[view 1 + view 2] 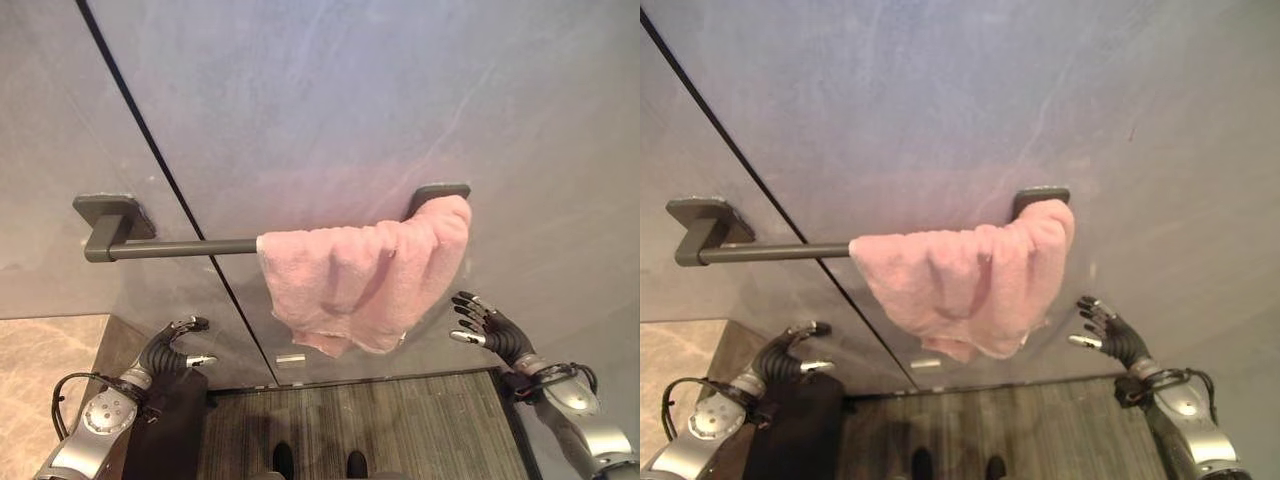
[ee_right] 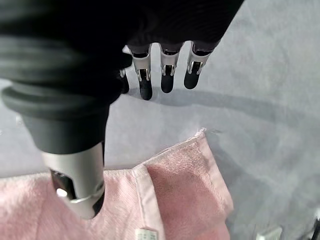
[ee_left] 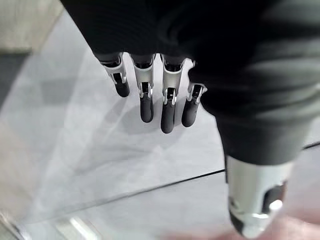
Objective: Put brush and paste in cup on sink, flatten towel.
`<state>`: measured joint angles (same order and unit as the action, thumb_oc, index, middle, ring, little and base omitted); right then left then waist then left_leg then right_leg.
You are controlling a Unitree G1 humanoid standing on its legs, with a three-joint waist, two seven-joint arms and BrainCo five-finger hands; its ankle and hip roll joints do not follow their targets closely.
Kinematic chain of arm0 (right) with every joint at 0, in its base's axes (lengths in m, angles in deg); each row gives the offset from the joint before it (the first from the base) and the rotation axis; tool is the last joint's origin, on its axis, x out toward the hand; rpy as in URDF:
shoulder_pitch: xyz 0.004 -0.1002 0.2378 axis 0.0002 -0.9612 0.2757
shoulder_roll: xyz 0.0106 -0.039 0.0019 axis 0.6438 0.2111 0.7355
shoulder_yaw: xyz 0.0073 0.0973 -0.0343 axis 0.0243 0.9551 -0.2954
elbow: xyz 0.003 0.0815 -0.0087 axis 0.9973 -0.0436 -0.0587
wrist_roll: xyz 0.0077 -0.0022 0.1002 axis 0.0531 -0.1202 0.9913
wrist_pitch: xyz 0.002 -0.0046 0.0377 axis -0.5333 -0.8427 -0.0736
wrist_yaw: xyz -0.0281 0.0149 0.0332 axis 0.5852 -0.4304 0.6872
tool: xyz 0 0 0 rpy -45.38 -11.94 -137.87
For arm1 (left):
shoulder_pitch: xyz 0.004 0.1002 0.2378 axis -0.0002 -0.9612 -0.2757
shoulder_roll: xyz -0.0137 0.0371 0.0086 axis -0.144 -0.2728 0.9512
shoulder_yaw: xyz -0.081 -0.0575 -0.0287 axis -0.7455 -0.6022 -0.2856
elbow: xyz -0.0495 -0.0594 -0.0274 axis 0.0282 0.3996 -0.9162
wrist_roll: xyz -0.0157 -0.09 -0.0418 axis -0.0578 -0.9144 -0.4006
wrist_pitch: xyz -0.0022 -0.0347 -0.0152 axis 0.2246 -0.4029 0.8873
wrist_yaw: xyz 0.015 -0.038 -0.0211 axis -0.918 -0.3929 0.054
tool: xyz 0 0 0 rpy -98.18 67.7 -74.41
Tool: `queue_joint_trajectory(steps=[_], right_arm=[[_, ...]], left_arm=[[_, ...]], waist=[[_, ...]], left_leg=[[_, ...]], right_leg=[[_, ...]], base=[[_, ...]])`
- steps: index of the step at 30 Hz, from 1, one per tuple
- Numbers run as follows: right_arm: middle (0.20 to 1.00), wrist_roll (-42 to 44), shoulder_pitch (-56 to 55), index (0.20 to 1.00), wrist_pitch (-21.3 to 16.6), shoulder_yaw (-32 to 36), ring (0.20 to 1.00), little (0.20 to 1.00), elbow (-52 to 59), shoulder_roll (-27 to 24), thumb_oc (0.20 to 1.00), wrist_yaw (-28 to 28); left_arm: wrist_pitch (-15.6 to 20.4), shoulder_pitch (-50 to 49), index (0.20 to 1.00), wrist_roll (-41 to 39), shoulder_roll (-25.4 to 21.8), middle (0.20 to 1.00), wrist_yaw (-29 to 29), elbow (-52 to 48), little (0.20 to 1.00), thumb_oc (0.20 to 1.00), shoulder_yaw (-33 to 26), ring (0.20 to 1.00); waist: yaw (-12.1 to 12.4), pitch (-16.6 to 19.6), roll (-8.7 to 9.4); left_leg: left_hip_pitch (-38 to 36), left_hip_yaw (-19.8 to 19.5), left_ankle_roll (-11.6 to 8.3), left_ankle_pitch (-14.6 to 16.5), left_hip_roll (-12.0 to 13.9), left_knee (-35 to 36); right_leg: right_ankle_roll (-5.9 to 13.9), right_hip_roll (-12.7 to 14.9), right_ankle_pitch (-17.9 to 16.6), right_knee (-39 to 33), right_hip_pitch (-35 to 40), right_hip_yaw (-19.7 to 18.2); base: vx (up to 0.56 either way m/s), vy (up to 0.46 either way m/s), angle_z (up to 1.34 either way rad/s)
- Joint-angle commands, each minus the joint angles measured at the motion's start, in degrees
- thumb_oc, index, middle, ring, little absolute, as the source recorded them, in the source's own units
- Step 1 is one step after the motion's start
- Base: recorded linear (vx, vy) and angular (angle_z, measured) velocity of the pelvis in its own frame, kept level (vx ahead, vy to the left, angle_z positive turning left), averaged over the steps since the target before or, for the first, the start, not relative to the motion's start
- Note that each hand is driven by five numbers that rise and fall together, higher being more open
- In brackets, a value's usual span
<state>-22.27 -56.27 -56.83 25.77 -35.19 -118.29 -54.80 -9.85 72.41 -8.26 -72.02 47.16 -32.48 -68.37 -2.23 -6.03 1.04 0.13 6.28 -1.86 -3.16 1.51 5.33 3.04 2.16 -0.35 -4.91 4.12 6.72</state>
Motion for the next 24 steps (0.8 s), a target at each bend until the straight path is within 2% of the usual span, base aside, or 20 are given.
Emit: queue_joint_trajectory(steps=[1,5,8,14,20,22,23,24], right_arm=[[1.000,4.0,6.0,1.000,-2.2,-3.2,1.000,1.000,3.6,-2.2,1.000,3.1],[1.000,3.5,7.3,1.000,-2.4,-4.8,1.000,1.000,3.7,-2.7,1.000,2.9],[1.000,3.2,9.4,1.000,-2.3,-6.8,1.000,1.000,3.0,-1.2,1.000,2.5],[1.000,2.2,14.4,1.000,-2.3,-11.1,1.000,1.000,4.8,1.3,1.000,2.3],[1.000,-0.8,17.3,1.000,-2.8,-12.3,1.000,1.000,7.5,5.7,1.000,-0.1],[1.000,-0.9,17.3,1.000,-2.7,-12.3,1.000,1.000,7.5,5.7,1.000,-0.1],[0.489,-1.6,17.5,0.489,-2.6,-11.8,0.489,0.489,7.4,7.5,0.489,-1.4],[0.256,-1.8,17.6,0.256,-2.5,-11.7,0.256,0.256,7.4,8.2,0.256,-1.7]], left_arm=[[2.8,4.7,1.000,-10.1,-3.7,1.000,5.0,-7.5,1.000,1.000,0.6,1.000],[1.6,6.2,1.000,-14.7,-4.8,1.000,7.6,-10.8,1.000,1.000,4.3,1.000],[1.1,9.1,1.000,-16.4,-3.5,1.000,8.0,-12.0,1.000,1.000,7.5,1.000],[1.4,14.3,1.000,-13.8,0.0,1.000,7.3,-12.4,1.000,1.000,12.2,1.000],[1.6,16.0,1.000,-10.4,4.3,1.000,5.9,-12.1,1.000,1.000,13.2,1.000],[1.6,16.1,1.000,-10.3,4.3,1.000,5.9,-12.1,1.000,1.000,13.2,1.000],[1.4,16.3,1.000,-9.4,5.6,1.000,5.4,-11.8,1.000,1.000,13.3,1.000],[1.3,16.5,1.000,-8.9,6.1,1.000,5.0,-11.5,1.000,1.000,13.3,1.000]], waist=[[1.5,2.6,2.43],[1.2,3.1,2.38],[1.0,3.3,2.29],[0.9,3.5,2.16],[0.8,3.6,2.04],[0.9,3.6,2.04],[0.8,3.6,2.08],[0.7,3.6,2.09]], left_leg=[[-2.2,2.0,-4.69,0.3,4.1,-0.3],[-2.9,2.2,-4.72,0.4,4.1,-0.3],[-3.3,2.3,-4.67,0.6,4.2,-0.3],[-3.9,3.0,-4.46,0.8,4.1,-0.3],[-4.2,3.7,-4.13,1.2,4.1,-0.3],[-4.2,3.7,-4.13,1.2,4.1,-0.3],[-4.4,3.7,-4.03,1.3,4.1,-0.3],[-4.4,3.8,-4.00,1.3,4.1,-0.3]], right_leg=[[9.75,10.2,-6.7,0.3,-2.5,-1.1],[9.74,10.2,-6.7,0.0,-2.0,-1.4],[9.72,10.2,-6.6,-0.1,-1.7,-1.4],[9.66,10.2,-6.5,-0.1,-2.0,-2.3],[9.92,10.2,-6.6,-0.1,-2.5,-3.2],[9.92,10.2,-6.6,-0.1,-2.5,-3.2],[9.83,10.2,-6.6,-0.1,-2.5,-3.6],[9.80,10.1,-6.6,-0.1,-2.6,-3.6]], base=[[0.01,0.000,0.05],[0.02,-0.001,-0.02],[0.00,-0.003,-0.01],[0.00,-0.001,-0.04],[0.01,0.001,-0.11],[0.01,0.000,-0.06],[0.01,-0.001,-0.03],[0.01,-0.002,-0.04]])
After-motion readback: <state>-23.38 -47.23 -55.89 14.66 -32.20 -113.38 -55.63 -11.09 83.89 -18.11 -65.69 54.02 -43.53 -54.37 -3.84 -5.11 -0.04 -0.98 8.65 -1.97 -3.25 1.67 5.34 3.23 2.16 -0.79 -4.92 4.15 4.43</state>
